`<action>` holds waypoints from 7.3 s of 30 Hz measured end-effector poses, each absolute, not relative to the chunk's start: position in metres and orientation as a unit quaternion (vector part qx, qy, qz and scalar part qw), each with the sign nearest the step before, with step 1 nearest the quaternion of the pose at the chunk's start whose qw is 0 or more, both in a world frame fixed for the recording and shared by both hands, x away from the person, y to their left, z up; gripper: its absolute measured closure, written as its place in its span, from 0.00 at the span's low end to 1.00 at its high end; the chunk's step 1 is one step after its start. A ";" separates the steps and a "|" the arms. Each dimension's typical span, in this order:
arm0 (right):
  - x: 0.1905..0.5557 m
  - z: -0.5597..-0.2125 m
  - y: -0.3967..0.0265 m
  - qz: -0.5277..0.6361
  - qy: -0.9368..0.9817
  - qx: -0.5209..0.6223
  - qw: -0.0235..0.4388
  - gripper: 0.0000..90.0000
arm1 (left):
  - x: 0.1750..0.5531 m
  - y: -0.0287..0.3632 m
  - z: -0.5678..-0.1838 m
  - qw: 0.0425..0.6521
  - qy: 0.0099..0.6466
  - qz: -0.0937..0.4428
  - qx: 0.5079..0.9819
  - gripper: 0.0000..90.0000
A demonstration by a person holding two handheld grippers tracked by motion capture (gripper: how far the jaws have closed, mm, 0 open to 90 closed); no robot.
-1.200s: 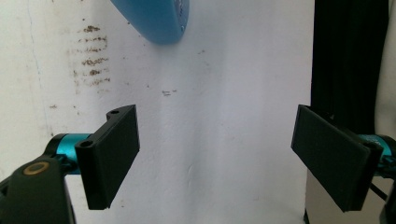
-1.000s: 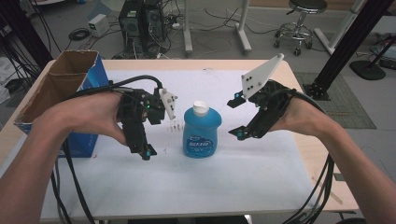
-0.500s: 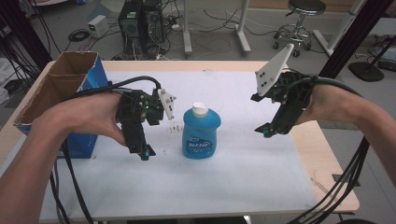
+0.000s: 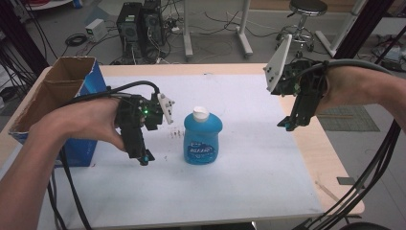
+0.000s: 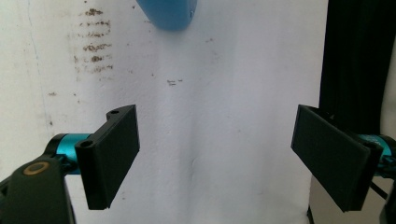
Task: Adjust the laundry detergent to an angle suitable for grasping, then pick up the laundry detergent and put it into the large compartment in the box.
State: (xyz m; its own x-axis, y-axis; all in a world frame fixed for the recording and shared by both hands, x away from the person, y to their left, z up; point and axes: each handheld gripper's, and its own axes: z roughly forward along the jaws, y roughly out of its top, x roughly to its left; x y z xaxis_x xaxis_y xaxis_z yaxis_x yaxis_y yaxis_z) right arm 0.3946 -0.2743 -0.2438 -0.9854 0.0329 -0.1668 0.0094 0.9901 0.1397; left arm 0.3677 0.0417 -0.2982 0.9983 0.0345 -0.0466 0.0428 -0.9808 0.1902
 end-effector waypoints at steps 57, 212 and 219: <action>0.390 -0.249 -0.276 0.053 0.995 0.014 0.087 0.14 | 0.389 0.033 -0.299 0.186 0.048 0.014 0.981 0.17; 0.390 -0.254 -0.283 0.042 0.993 0.032 0.103 0.14 | 0.413 -0.007 -0.217 0.259 0.115 0.040 0.958 0.43; 0.390 -0.254 -0.283 0.043 0.993 0.031 0.105 0.14 | 0.421 0.008 -0.173 0.271 0.133 0.059 0.952 0.43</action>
State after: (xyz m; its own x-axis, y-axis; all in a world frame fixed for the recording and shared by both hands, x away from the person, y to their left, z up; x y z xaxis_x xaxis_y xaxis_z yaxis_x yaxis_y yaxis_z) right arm 0.3903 -0.2830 -0.2541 -0.9760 0.0715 -0.2056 0.0533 0.9943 0.0927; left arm 0.4210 0.0082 -0.1733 0.9577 0.2847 0.0412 0.2204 -0.8183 0.5309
